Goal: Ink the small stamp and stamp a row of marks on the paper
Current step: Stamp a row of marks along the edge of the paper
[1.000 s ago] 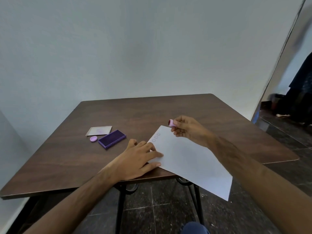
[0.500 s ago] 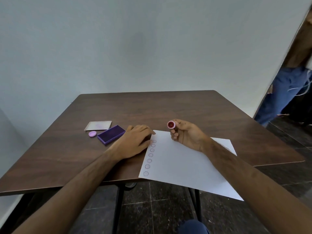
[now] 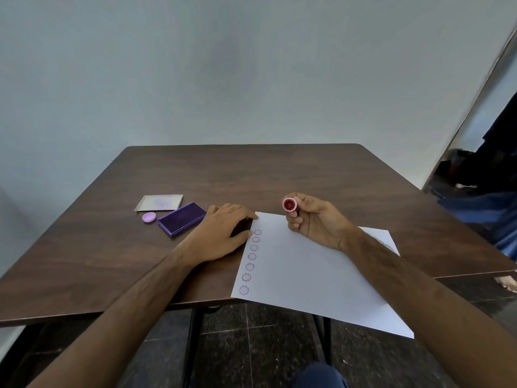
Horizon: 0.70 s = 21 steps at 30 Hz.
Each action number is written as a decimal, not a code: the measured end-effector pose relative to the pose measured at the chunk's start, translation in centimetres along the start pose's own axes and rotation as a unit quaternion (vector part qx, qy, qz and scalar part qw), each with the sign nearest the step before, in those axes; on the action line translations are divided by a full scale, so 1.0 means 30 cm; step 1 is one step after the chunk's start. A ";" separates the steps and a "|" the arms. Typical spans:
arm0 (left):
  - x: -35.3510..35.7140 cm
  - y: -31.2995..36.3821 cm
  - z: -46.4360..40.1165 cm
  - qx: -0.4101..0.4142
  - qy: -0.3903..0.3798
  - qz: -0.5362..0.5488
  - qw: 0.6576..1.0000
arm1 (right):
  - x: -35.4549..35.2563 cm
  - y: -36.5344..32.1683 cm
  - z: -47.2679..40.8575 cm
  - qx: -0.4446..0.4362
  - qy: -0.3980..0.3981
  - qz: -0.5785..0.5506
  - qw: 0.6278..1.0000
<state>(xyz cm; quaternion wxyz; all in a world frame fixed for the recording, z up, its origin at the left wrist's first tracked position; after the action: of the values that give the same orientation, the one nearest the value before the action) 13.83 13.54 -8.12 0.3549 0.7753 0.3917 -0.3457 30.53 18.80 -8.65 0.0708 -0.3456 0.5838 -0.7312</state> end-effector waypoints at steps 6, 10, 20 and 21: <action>-0.007 0.010 -0.002 -0.013 -0.001 0.008 1.000 | 0.025 0.003 -0.012 0.030 -0.022 0.065 0.997; -0.002 0.012 -0.004 -0.013 -0.009 -0.005 1.000 | 0.069 0.000 -0.036 0.047 -0.029 0.131 0.990; 0.004 0.005 -0.003 0.013 -0.008 -0.054 0.998 | 0.139 0.030 -0.057 0.084 -0.051 0.021 0.995; 0.003 0.005 -0.004 0.012 -0.009 -0.054 0.998 | 0.135 0.025 -0.057 0.082 -0.048 0.018 0.995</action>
<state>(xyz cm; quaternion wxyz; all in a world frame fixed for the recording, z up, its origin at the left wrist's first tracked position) 14.03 13.59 -8.09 0.3295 0.7541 0.4261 -0.3758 26.26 17.89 -7.76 0.1399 -0.3628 0.5242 -0.7576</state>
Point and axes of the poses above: each hand's wrist, its own z-axis away from the middle knuckle, its own x-axis out of the palm, y = z × x, the point moved 9 cm from there along -z, towards the middle knuckle, and after that the axes turned 11 degrees about y, right-handed, at the moved point
